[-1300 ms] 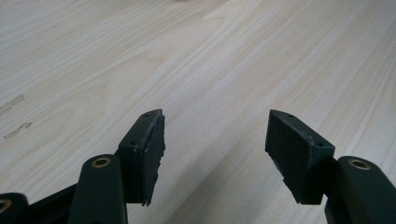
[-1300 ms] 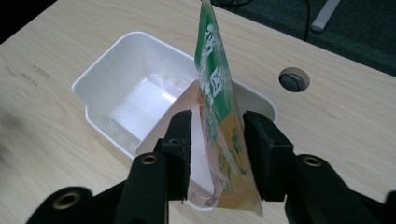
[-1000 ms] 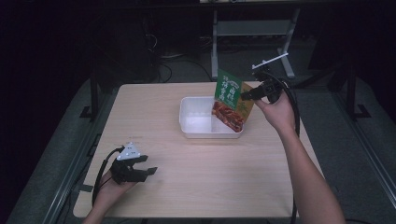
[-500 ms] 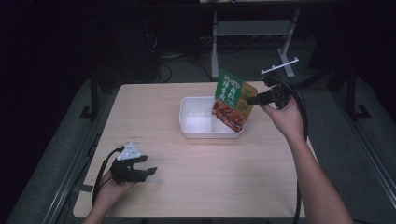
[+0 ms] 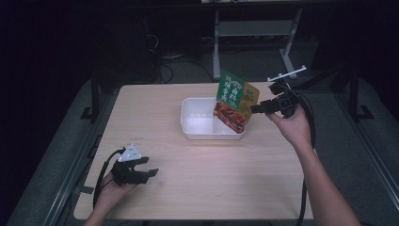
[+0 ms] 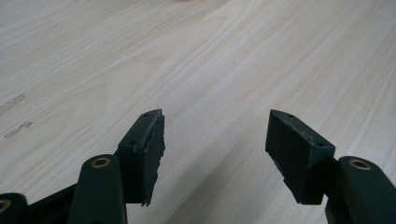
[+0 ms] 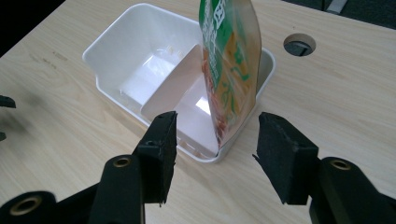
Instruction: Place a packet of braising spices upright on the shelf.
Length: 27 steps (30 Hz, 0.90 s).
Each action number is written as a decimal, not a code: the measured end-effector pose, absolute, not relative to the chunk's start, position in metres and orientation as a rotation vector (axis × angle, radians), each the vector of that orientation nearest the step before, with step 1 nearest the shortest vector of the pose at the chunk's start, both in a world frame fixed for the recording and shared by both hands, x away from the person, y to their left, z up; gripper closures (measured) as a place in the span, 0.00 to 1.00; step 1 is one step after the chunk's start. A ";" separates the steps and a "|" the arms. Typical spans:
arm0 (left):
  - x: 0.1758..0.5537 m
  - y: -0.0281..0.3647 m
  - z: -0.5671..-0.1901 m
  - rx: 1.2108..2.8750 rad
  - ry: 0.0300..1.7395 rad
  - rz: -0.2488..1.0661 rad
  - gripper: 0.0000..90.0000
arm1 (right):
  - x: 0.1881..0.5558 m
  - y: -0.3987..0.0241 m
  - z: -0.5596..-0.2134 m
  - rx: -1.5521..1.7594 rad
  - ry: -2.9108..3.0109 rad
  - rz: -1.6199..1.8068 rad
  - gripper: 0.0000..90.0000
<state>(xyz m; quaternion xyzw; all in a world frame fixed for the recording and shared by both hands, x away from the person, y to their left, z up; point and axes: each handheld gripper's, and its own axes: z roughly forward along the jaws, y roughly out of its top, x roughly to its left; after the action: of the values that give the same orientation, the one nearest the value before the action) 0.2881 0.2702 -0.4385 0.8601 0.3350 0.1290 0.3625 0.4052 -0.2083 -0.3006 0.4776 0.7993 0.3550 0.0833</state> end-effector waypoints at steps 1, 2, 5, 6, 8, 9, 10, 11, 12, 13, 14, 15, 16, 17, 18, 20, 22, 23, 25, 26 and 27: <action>0.288 0.270 -0.438 2.216 0.862 0.333 0.41 | 0.404 -0.209 -0.301 1.426 2.388 1.063 0.52; 0.288 0.270 -0.438 2.214 0.861 0.333 0.41 | 0.401 -0.210 -0.303 1.422 2.391 1.068 0.51; 0.288 0.270 -0.438 2.214 0.860 0.334 0.41 | 0.399 -0.210 -0.305 1.421 2.395 1.075 0.51; 0.288 0.270 -0.438 2.213 0.861 0.335 0.41 | 0.398 -0.211 -0.307 1.418 2.399 1.074 0.51; 0.288 0.270 -0.438 2.209 0.863 0.335 0.41 | 0.394 -0.212 -0.310 1.420 2.406 1.081 0.51; 0.288 0.270 -0.438 2.209 0.862 0.337 0.41 | 0.392 -0.213 -0.311 1.419 2.409 1.086 0.51; 0.288 0.270 -0.438 2.209 0.862 0.337 0.41 | 0.391 -0.213 -0.312 1.416 2.410 1.091 0.51; 0.288 0.270 -0.438 2.208 0.862 0.338 0.41 | 0.391 -0.213 -0.312 1.416 2.410 1.091 0.51; 0.288 0.270 -0.438 2.207 0.863 0.339 0.41 | 0.388 -0.214 -0.314 1.416 2.411 1.102 0.50; 0.288 0.270 -0.438 2.208 0.863 0.339 0.41 | 0.387 -0.215 -0.315 1.418 2.412 1.105 0.50; 0.288 0.270 -0.438 2.207 0.863 0.340 0.41 | 0.386 -0.216 -0.316 1.416 2.413 1.108 0.50; 0.288 0.270 -0.438 2.207 0.863 0.340 0.41 | 0.386 -0.216 -0.316 1.416 2.413 1.108 0.50; 0.287 0.270 -0.438 2.207 0.862 0.341 0.41 | 0.385 -0.216 -0.316 1.418 2.413 1.109 0.50; 0.287 0.270 -0.437 2.207 0.861 0.344 0.41 | 0.383 -0.217 -0.318 1.417 2.414 1.119 0.50; 0.287 0.270 -0.437 2.207 0.861 0.344 0.41 | 0.381 -0.218 -0.319 1.416 2.413 1.122 0.50; 0.287 0.270 -0.437 2.207 0.859 0.345 0.41 | 0.380 -0.218 -0.320 1.416 2.414 1.129 0.50; 0.287 0.269 -0.438 2.205 0.860 0.345 0.41 | 0.376 -0.219 -0.323 1.414 2.419 1.135 0.50; 0.287 0.269 -0.438 2.205 0.861 0.345 0.41 | 0.376 -0.219 -0.323 1.414 2.419 1.135 0.50; 0.287 0.269 -0.438 2.206 0.861 0.345 0.41 | 0.373 -0.220 -0.327 1.413 2.422 1.145 0.50; 0.287 0.269 -0.438 2.206 0.862 0.344 0.41 | 0.372 -0.221 -0.329 1.413 2.423 1.150 0.50; 0.287 0.269 -0.438 2.206 0.862 0.344 0.41 | 0.370 -0.221 -0.330 1.418 2.426 1.154 0.50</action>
<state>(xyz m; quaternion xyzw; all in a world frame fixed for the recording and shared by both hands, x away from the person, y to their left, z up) 0.2870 0.2691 -0.4379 0.8579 0.3353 0.1339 0.3656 0.3703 -0.2212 -0.3303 0.4662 0.7975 0.3794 0.0522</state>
